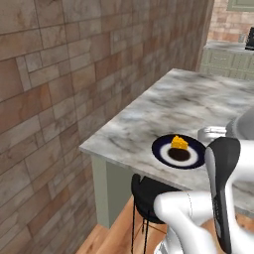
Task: Take the cheese, chicken drumstick, and garlic from the fridge and place them on the plate on the dining counter to create an appetizer plate.
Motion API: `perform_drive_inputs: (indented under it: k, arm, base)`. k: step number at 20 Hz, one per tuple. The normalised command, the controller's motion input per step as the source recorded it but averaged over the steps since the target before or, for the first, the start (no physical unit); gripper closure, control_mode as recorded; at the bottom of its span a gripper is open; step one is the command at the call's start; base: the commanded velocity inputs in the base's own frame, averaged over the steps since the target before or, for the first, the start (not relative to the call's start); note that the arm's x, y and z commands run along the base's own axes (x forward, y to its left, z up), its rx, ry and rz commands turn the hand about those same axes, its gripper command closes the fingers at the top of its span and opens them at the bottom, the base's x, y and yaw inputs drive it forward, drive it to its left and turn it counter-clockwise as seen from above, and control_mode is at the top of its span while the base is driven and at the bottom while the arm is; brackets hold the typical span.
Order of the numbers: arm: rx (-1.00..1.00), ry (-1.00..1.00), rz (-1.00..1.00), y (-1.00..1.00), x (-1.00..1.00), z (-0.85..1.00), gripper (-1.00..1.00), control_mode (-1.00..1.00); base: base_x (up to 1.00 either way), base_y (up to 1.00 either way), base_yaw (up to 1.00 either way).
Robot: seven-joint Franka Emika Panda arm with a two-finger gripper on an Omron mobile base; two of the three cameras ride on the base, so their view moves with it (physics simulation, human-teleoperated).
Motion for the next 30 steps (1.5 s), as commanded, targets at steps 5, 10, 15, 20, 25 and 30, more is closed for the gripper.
perform_drive_inputs:
  k: [5, 10, 15, 20, 25, 30]
  arm:
    - [0.00, 0.19, 0.00, -0.17, 0.06, -0.41, 1.00, -1.00]
    - [0.00, 0.24, 0.00, -0.14, 0.25, -0.33, 1.00, -1.00]
    - [0.00, 0.09, 0.00, -0.01, 0.40, -0.26, 1.00, -1.00]
    - [0.00, 0.01, 0.00, 0.00, 0.28, -0.43, 1.00, -1.00]
    - [0.00, 0.00, 0.00, 0.00, 0.28, -0.55, 1.00, -1.00]
    - [0.00, 0.00, 0.00, 0.00, 0.37, -0.46, 1.00, -1.00]
  base:
    - [0.00, 0.00, 0.00]
    - [0.00, 0.00, 0.00]
    - [0.00, 0.00, 0.00]
    - [0.00, 0.00, 0.00]
    - [0.00, 0.00, 0.00]
    - [0.00, 0.00, 0.00]
